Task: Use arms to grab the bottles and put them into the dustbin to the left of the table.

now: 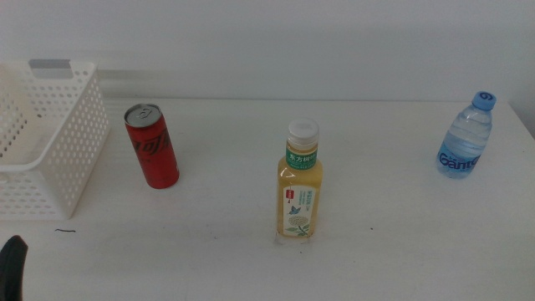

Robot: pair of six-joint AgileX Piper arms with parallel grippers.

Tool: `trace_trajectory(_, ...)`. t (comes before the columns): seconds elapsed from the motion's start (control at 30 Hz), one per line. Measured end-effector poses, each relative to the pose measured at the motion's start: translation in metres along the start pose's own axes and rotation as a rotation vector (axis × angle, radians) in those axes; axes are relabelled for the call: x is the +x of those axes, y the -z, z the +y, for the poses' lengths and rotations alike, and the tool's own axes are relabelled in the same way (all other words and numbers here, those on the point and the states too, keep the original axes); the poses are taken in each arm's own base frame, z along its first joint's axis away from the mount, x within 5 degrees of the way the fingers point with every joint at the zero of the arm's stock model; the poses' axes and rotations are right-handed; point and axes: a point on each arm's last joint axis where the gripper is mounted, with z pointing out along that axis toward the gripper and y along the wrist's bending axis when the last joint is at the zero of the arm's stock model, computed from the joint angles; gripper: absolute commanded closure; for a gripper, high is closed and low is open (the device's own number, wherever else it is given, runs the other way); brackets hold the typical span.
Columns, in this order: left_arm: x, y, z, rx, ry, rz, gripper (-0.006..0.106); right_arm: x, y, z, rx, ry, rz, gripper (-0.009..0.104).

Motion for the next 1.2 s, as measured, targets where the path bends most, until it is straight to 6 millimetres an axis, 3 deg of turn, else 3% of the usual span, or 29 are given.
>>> trace_trajectory(0.17, -0.003, -0.006, -0.004, 0.060, -0.001, -0.011, 0.007, 0.000, 0.000, 0.000, 0.000, 0.000, 0.000, 0.013)
trace_trajectory(0.4, 0.008, -0.058, -0.033, 0.267, -0.008, 0.123, 0.007, 0.000, 0.000, 0.000, 0.000, 0.000, 0.000, 0.013)
trace_trajectory(0.67, 0.029, -0.095, -0.047, 0.273, -0.051, 0.066, 0.007, 0.000, 0.000, 0.000, 0.000, 0.000, 0.000, 0.013)
trace_trajectory(0.93, 0.048, -0.103, -0.049, 0.268, -0.077, 0.131, 0.007, 0.000, 0.000, 0.000, 0.000, 0.000, 0.000, 0.013)
trace_trajectory(1.2, 0.043, -0.112, -0.046, 0.202, -0.047, 0.102, 0.007, 0.000, 0.000, 0.000, 0.000, 0.000, 0.000, 0.013)
